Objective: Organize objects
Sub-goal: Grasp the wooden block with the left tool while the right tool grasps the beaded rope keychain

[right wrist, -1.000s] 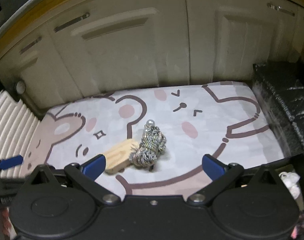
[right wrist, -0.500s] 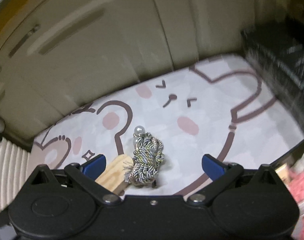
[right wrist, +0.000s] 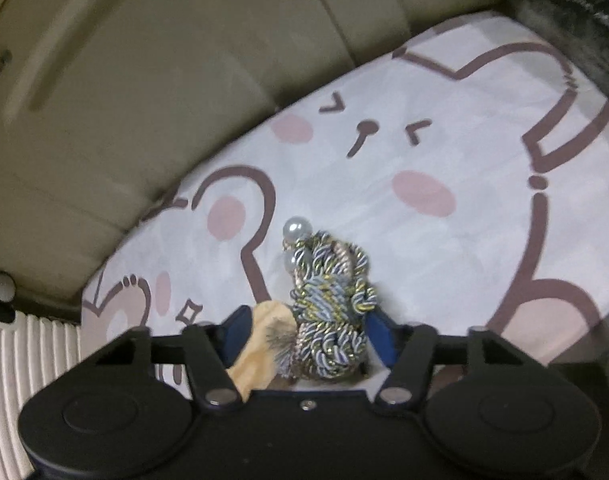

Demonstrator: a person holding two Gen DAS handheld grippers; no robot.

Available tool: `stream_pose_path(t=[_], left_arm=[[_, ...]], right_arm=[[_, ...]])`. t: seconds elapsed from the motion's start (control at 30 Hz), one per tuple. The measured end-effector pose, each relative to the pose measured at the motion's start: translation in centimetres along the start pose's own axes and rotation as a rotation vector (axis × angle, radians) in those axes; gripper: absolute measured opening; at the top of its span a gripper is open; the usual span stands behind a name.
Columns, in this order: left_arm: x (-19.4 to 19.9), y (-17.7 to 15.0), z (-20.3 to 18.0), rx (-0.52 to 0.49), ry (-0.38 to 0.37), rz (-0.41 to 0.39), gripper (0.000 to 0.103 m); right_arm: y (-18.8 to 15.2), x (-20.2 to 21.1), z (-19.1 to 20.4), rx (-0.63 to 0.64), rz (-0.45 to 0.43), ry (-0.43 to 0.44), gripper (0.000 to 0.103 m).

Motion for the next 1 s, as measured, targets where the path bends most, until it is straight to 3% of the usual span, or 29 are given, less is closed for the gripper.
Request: stream_pose_path(t=[0.1,0.17,0.27,0.37,0.47,0.7,1.0], left_arm=[[-0.8,0.2,-0.2,-0.025,0.008,0.004,0.074],[-1.4,0.3,-0.1,-0.025,0.014,0.015,0.074],[-2.2,0.2,0.3,-0.006,0.019,0.037,0.074],[-3.4,-0.3,0.7,0.016,0.024,0.121,0.074],[-3.4,-0.4,0.4,0.061,-0.055,0.142,0.074],[-2.8,-0.9,-0.9,0.054,-0.159,0.176,0.074],[-4.1,1.6,-0.5,0.087,-0.021,0.14,0.074]], right_arm=[[0.0,-0.7,-0.2,0.008,0.008,-0.026,0.059],[0.0,-0.8,-0.6,-0.001,0.012,-0.021,0.049],[0.3,-0.4,-1.4,-0.012,0.014,0.007,0.041],[0.4,0.3,-1.8,0.019,0.012,0.009,0.038],[0.4,1.1,-2.0,0.054,0.001,-0.011,0.038],[0.6,2.3,-3.0,0.061,-0.012,-0.028,0.038],[0.0,3.0,-4.0,0.14,0.014,-0.077,0.038]])
Point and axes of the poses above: each gripper's, at about its wrist camera, not at the fingertips, and x roughly against the way its jaws point, z to its left, y to its top, the point moved 10 cm from there along -x, roughly the way its jaws point, and after that the axes turned 15 degrees about z, right-handed, at the moved point
